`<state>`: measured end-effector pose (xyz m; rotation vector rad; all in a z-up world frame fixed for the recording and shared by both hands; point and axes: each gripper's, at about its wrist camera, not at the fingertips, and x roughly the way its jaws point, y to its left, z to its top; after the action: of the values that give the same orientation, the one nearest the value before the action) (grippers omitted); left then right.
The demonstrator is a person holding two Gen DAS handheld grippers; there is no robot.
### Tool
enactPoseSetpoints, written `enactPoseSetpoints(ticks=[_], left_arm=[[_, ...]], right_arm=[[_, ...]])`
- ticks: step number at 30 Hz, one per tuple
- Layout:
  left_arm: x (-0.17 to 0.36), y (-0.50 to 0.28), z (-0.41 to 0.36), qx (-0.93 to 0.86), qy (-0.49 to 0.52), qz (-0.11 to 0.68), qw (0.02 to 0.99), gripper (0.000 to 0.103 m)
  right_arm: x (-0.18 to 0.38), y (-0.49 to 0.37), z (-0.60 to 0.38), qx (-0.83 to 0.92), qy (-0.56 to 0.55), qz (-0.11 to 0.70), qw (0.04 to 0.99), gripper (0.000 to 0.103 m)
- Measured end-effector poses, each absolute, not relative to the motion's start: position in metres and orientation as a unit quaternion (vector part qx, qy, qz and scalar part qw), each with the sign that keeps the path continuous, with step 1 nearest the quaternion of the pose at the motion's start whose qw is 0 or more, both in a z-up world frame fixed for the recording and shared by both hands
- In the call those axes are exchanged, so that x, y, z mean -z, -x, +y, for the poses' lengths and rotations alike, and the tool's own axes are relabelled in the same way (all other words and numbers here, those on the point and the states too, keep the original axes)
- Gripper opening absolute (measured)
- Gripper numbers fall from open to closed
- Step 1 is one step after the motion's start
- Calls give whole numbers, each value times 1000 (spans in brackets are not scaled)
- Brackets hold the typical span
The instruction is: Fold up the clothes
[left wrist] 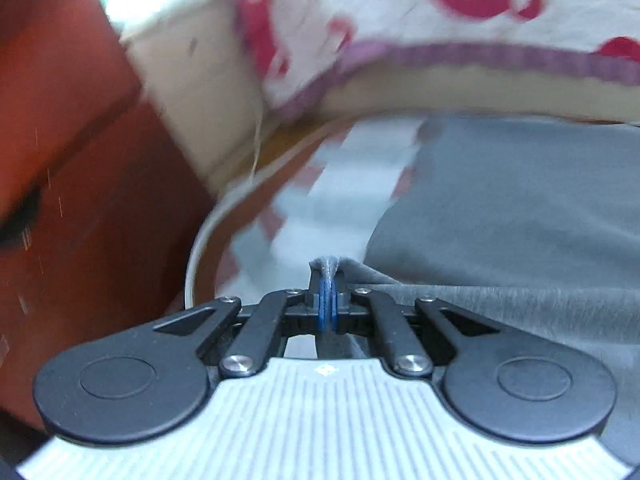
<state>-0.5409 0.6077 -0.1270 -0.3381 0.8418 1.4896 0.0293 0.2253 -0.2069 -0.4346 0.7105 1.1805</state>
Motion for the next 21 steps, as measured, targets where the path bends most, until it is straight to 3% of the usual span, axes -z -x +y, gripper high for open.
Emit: enactPoseSetpoints(ticks=[4,6,7,8,16,21], left_arm=[[169,537,609,-645,217,421,599,19],[173,528,588,-635,215,427,607,34],[168,527,575,-625,213,414,627,47],[163,528,562,-621,216,401,638,52],[112,575,462,-571,327,290,696,52],[118,588,423,-527,387,263,710,50]], right_arm=[[198,-32,198,-496,177,340,779,73],[192,-31,174,-468,140,353,798,73],[190,-29,161,-467,116,362,799,73],[188,-28,148,-466,91,370,798,73],[198,-1,134,-546,20,463,698,72],[213,16,156,-575,4,507,642,74]])
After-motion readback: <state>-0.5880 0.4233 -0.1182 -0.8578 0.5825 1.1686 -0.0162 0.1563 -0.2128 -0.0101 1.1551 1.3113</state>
